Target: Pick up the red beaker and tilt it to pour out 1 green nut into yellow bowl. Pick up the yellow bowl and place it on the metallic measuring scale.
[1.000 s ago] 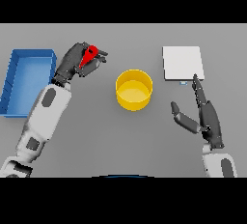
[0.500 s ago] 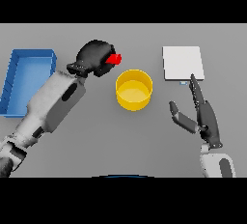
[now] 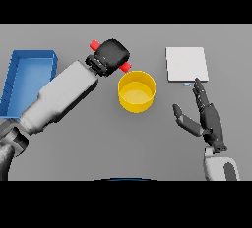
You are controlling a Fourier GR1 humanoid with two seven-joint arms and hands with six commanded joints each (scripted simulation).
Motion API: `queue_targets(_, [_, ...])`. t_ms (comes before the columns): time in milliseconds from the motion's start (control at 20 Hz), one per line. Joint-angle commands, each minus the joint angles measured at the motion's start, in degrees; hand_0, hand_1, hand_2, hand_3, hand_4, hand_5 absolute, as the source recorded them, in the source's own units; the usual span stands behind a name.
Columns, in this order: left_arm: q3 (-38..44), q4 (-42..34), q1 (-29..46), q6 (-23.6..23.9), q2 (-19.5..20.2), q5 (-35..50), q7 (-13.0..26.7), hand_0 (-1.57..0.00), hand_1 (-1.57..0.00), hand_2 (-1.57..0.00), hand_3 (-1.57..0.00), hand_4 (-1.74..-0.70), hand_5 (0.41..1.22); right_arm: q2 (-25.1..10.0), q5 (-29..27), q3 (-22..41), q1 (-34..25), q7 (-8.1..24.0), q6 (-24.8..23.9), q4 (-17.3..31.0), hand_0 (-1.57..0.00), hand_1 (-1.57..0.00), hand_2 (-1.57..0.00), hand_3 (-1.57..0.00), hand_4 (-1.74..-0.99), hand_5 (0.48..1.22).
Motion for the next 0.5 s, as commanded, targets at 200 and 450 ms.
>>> queue_targets(200, [-5.3,2.4,-4.4,-1.8,-0.6,-5.4,-4.2,-1.57,-1.57,-1.57,-1.5,-1.73,1.22,0.7,3.5,1.1,0.4,-1.9,-2.4,0.2,0.0,0.0,0.0,0.0,-1.213,0.591])
queue_targets(450, [-11.5,3.8,-8.1,-1.5,-0.4,-12.3,-8.2,-1.57,-1.57,-1.57,-1.55,-1.74,1.221,0.2,3.6,0.6,-0.2,-1.6,-2.7,-0.3,0.0,0.0,0.0,0.0,-1.16,0.569])
